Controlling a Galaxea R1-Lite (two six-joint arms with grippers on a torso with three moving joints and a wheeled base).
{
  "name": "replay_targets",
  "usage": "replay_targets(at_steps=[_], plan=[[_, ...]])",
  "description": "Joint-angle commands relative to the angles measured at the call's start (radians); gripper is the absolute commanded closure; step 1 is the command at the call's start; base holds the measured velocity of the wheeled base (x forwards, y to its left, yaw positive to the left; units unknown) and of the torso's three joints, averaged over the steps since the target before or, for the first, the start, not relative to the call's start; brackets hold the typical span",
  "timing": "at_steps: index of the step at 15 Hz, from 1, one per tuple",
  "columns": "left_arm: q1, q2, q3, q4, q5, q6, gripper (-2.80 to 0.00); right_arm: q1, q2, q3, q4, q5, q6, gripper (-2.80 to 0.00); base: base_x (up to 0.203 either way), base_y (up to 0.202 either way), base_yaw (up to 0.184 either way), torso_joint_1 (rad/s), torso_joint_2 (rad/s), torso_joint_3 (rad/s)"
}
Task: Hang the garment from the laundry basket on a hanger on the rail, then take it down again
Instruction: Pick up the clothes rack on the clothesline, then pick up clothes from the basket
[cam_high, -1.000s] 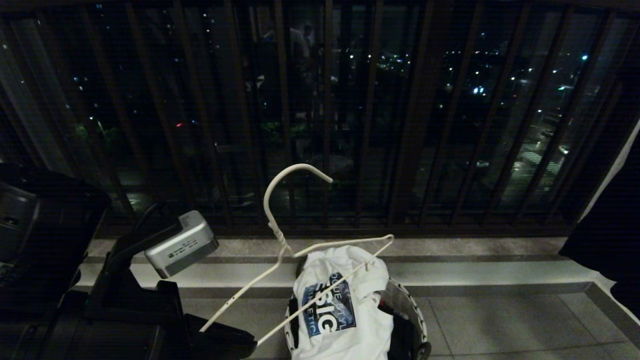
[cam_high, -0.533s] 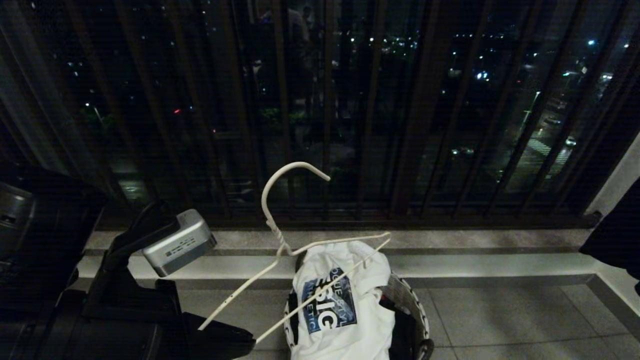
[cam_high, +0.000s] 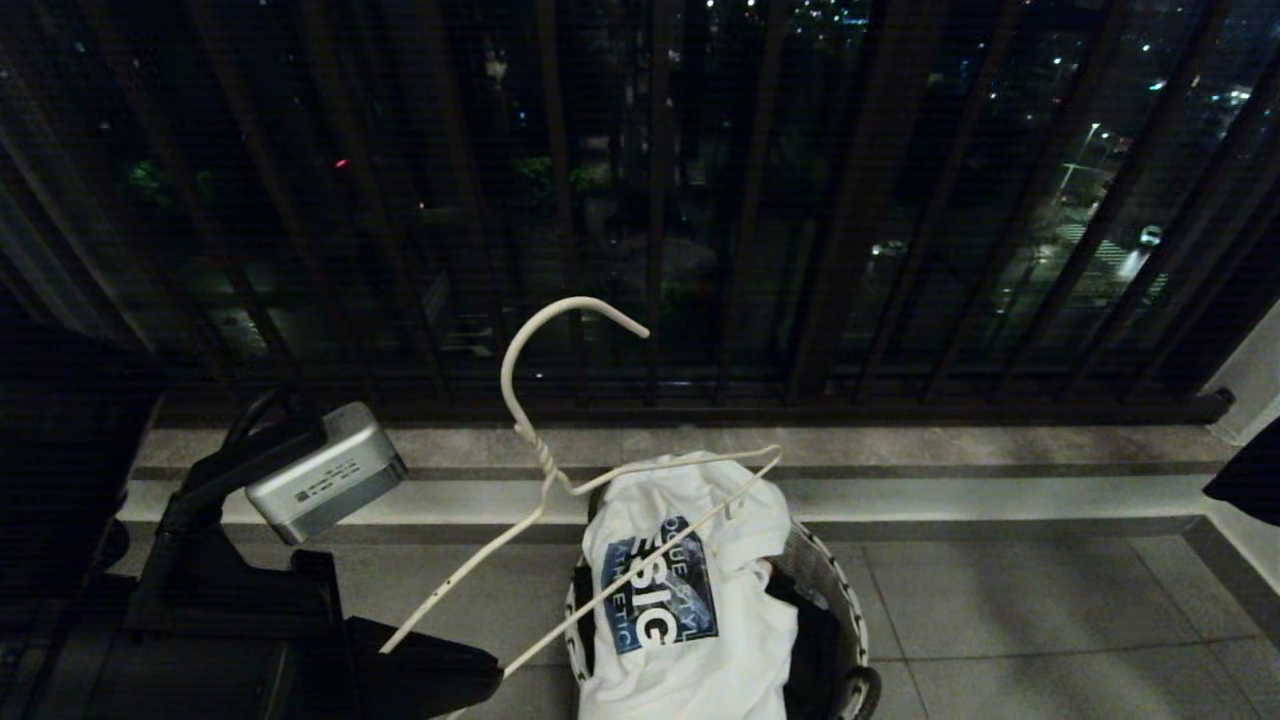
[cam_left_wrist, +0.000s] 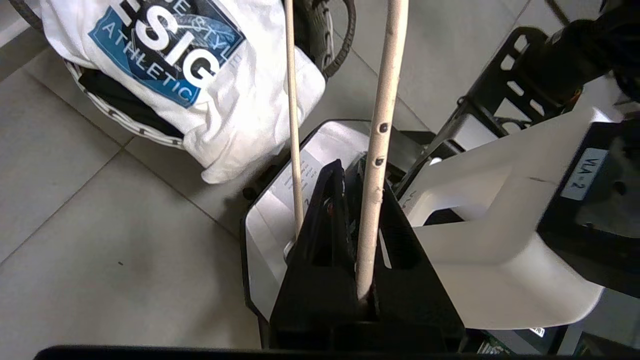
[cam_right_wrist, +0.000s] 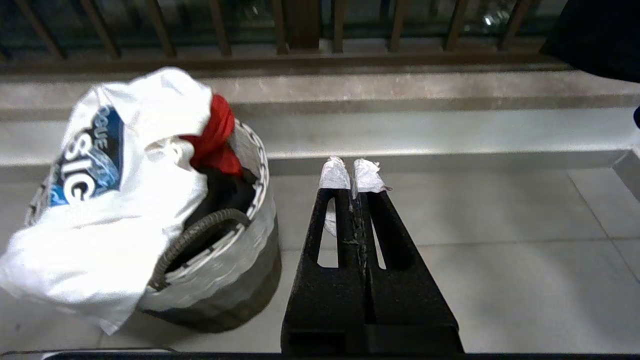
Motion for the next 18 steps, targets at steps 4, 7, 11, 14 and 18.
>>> replay_targets(at_steps=[4, 7, 11, 14, 18], plan=[[0.001, -0.035, -0.001, 0.002, 0.001, -0.001, 0.0, 0.0, 0.002, 0.0, 0.0, 0.0, 0.005, 0.0, 0.0, 0.0, 0.0, 0.002, 0.01, -0.197], [0.003, -0.035, -0.004, 0.002, 0.006, -0.001, 0.0, 0.0, 0.002, 0.0, 0.0, 0.0, 0.005, 0.0, 0.0, 0.0, 0.0, 0.002, 0.0, -0.2], [0.004, -0.045, -0.005, 0.002, 0.007, 0.001, 0.0, 0.0, 0.002, -0.001, 0.0, 0.0, 0.005, 0.0, 0.0, 0.0, 0.0, 0.001, 0.01, -0.192], [0.004, -0.064, -0.011, 0.001, 0.007, 0.001, 0.0, 0.0, 0.005, -0.014, 0.024, -0.005, -0.001, 0.0, 0.0, 0.0, 0.0, 0.005, 0.0, -0.061], [0.027, -0.095, -0.041, 0.002, 0.006, -0.002, 0.0, 0.001, 0.261, -0.176, 0.081, 0.019, 0.002, 0.0, 0.0, 0.0, 0.0, 0.0, 0.0, 0.0]])
